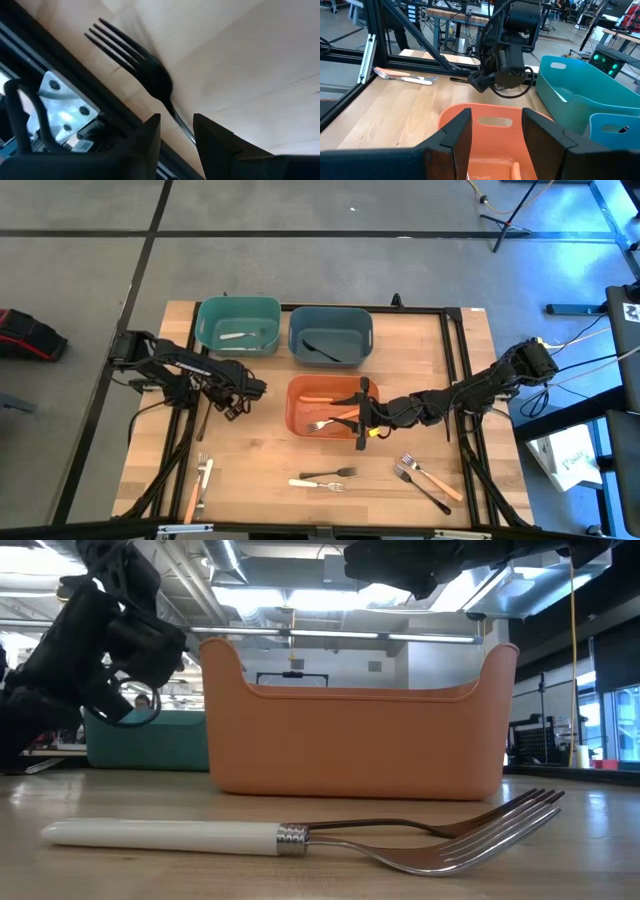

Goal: Sort silverware by color (type)
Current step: Put the black fork into the blue bin

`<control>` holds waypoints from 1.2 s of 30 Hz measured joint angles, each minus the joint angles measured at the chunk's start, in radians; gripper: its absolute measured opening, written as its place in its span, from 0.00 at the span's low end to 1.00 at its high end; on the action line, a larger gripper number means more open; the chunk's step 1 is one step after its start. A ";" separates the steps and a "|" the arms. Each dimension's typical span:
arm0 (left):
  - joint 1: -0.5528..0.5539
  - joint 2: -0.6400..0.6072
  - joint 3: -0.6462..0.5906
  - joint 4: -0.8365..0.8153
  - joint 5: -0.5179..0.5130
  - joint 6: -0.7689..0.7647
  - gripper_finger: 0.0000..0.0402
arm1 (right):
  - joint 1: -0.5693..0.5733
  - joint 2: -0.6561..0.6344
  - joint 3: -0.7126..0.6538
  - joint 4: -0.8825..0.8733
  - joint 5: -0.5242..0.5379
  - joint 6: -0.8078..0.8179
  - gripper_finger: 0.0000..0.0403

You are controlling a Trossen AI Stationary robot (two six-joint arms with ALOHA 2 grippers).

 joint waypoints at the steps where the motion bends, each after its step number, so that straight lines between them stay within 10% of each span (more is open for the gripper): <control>1: 0.000 0.000 -0.008 0.012 0.007 0.005 0.28 | 0.000 0.000 0.000 0.000 0.000 0.000 0.40; 36: -0.010 0.026 0.002 0.010 0.018 0.009 0.26 | -0.013 0.000 0.000 0.017 -0.008 -0.002 0.40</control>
